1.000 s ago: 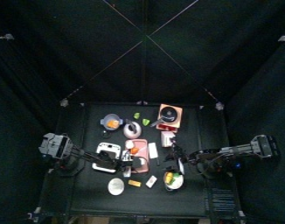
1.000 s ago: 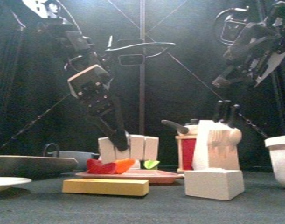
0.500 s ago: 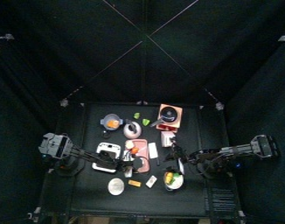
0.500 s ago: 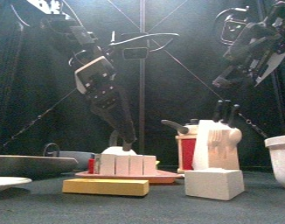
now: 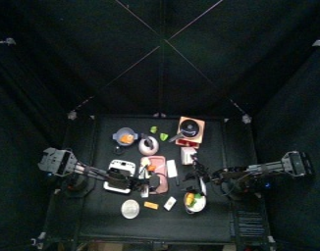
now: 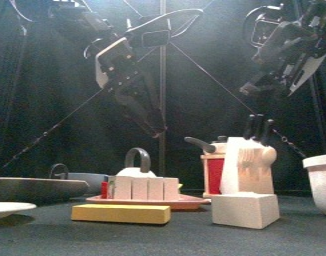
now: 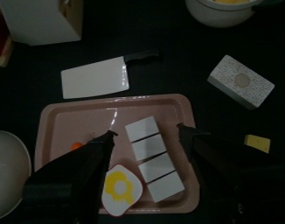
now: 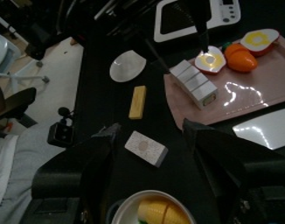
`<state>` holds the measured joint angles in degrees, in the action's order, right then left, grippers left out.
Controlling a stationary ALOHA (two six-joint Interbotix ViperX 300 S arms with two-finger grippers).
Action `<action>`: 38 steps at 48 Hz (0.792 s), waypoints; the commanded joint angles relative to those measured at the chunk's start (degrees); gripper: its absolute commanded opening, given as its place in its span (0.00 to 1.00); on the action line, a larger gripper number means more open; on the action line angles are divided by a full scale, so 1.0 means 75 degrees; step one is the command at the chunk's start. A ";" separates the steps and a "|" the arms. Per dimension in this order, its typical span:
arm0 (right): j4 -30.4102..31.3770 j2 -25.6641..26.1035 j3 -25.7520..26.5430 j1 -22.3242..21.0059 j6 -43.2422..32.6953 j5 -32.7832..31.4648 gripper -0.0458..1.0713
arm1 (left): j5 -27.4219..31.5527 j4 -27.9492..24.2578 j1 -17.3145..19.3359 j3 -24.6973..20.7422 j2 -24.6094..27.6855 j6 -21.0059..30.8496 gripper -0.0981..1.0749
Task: Place white sushi roll on plate
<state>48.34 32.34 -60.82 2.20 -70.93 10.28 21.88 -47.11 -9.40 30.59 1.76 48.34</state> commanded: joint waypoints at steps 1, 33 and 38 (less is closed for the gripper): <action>-0.0070 -0.0082 0.0387 -0.0082 -0.0012 0.0047 0.85 | 0.0035 -0.0070 0.0023 -0.0117 -0.0270 -0.0023 0.88; 0.0293 -0.0187 0.1043 -0.0434 -0.0012 -0.0047 0.85 | 0.0129 0.0094 0.0012 0.0727 -0.0727 0.0023 0.88; 0.0234 -0.0187 0.0984 -0.0375 0.0000 -0.0035 0.86 | 0.0281 0.0246 0.0023 0.0773 -0.0762 0.0047 0.88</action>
<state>50.36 30.06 -54.14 -0.79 -70.93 9.76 23.20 -46.05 -9.40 36.91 -2.37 48.52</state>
